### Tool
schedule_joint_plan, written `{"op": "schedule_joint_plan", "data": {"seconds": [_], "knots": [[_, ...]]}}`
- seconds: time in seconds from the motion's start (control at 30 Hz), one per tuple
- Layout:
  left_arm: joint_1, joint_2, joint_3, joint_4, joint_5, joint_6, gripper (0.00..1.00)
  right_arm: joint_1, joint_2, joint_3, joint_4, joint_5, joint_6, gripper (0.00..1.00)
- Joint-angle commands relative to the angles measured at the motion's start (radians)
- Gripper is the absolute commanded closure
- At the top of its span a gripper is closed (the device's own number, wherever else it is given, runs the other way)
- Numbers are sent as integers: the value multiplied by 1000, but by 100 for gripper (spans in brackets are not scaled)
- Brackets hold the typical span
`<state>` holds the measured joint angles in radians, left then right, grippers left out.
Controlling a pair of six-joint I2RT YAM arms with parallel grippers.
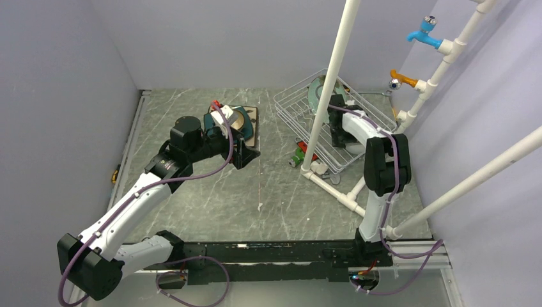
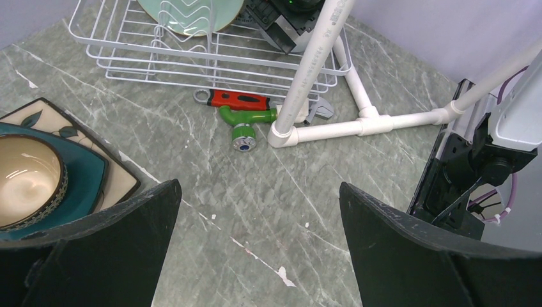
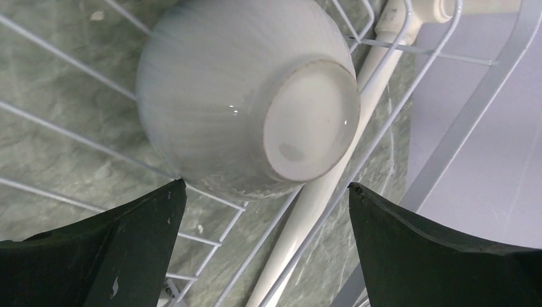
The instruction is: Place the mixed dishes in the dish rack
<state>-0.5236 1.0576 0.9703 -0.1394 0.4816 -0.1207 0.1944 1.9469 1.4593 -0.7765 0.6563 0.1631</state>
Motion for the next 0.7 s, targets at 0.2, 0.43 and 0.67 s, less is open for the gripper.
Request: {"op": "schedule_joint_plan", "data": {"seconds": [0.2,0.43,0.67], "knots": [[-4,-5,22,24,4,-8,1,-26,24,67,57,78,26,2],[-5,-2,22,23,-1,-6,1,-74,42,91,58,95,43,2],[-6,4,20,21,-3,-6,1,-81,41,86,82,70,30,2]]}}
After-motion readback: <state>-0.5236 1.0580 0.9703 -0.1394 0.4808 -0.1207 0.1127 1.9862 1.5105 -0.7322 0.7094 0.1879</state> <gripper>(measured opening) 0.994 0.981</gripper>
